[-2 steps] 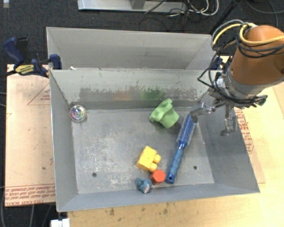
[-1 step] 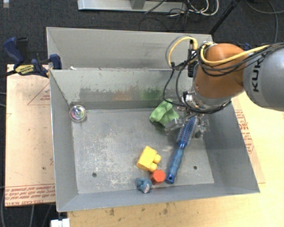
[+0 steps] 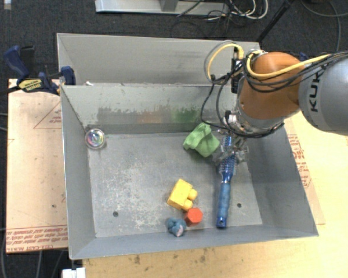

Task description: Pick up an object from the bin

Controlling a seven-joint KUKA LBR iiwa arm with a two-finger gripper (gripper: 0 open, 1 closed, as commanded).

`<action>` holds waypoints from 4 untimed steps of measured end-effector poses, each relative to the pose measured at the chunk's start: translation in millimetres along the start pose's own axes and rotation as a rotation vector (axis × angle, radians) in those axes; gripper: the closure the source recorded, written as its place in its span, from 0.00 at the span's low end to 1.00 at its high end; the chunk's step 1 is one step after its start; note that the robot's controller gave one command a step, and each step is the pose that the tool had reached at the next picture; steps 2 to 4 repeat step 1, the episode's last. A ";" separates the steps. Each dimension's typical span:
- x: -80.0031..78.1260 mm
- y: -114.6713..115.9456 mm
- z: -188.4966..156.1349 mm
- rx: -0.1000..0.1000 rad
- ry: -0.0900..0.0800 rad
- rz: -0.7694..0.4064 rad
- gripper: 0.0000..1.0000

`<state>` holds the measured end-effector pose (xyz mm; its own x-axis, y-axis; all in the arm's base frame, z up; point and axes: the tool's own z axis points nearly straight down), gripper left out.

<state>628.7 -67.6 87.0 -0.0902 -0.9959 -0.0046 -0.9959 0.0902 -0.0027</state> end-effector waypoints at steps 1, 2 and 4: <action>-13.3 41.3 -141.8 0.005 0.002 -0.035 1.00; -13.3 41.3 -141.8 0.005 0.002 -0.035 1.00; -13.3 41.3 -141.8 0.005 0.002 -0.035 1.00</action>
Offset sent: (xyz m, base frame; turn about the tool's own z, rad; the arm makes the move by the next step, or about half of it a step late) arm -0.0414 0.0149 0.1377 -0.0387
